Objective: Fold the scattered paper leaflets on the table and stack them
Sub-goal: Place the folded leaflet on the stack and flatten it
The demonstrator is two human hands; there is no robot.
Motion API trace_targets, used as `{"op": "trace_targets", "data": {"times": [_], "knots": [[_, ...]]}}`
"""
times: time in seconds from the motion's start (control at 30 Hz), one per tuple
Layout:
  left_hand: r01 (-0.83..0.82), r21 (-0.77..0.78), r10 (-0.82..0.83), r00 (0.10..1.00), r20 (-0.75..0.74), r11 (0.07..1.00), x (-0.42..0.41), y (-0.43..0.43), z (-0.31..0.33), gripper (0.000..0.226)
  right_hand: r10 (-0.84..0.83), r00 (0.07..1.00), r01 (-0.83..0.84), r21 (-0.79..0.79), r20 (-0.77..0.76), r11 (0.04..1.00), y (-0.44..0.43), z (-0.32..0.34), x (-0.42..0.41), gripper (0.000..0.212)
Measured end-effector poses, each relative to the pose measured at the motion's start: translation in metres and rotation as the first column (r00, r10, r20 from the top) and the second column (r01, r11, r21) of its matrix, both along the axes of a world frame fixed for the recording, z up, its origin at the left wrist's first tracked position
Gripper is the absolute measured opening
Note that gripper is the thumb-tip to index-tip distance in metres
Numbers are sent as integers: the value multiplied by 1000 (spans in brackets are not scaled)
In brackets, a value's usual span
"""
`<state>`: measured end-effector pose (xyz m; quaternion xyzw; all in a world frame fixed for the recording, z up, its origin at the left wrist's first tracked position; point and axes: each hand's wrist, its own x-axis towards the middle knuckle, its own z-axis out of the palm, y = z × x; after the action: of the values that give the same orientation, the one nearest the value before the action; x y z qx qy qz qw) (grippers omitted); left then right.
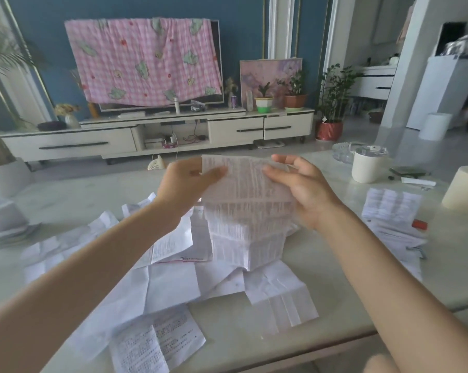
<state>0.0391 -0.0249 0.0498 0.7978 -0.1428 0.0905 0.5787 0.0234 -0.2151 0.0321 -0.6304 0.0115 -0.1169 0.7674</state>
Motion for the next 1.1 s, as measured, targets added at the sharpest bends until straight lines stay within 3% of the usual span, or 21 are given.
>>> {"op": "trace_targets", "data": {"times": [0.1,0.17,0.23,0.33,0.43,0.5,0.57,0.67,0.7,0.77,0.8,0.83,0.9,0.93,0.97,1.07,1.1], "knots": [[-123,72,103,967,234,990,-5,4,9,26,-3,998,9,-98,65,995,-2,18,-6,18],[-40,105,5,951,310,994,-11,13,21,30,30,995,-15,-163,91,987,-3,33,-9,25],[64,95,-90,948,305,993,-15,21,30,42,43,994,-15,-258,104,966,-2,45,-12,27],[111,73,-127,956,265,991,-21,27,38,58,11,985,54,-368,172,928,5,63,-16,13],[54,-17,-47,960,275,998,-21,27,43,48,-67,959,177,-398,274,900,15,72,-20,15],[115,-104,-89,969,229,988,-23,30,46,51,-66,964,150,-322,258,935,20,76,-24,14],[243,-57,-233,962,139,968,-26,33,46,60,-23,975,77,-241,219,968,23,77,-26,13],[399,43,-397,917,-35,916,-37,34,39,42,-62,978,108,-227,199,968,26,72,-26,15],[407,82,-399,912,-95,910,-42,35,36,56,-97,975,139,-205,200,969,26,71,-25,16],[455,133,-429,884,-187,881,-44,38,25,104,-154,968,188,-162,200,969,25,69,-24,15],[470,163,-431,874,-224,868,-46,37,22,115,-164,966,195,-148,202,970,24,69,-25,15],[476,204,-431,873,-228,856,-48,35,19,107,-162,965,193,-141,205,971,23,68,-25,15],[446,272,-412,894,-176,853,-53,34,15,52,-148,965,185,-162,219,969,20,68,-26,14],[434,233,-399,899,-182,870,-55,35,18,40,-142,962,190,-197,233,962,18,69,-27,13],[445,165,-418,891,-175,880,-52,38,18,49,-130,960,190,-236,248,953,16,71,-27,12],[472,32,-463,875,-144,881,-38,49,20,105,-121,957,199,-289,265,936,10,77,-27,11],[457,3,-453,884,-117,890,-36,50,24,107,-120,957,195,-280,263,940,9,78,-26,11]]}}
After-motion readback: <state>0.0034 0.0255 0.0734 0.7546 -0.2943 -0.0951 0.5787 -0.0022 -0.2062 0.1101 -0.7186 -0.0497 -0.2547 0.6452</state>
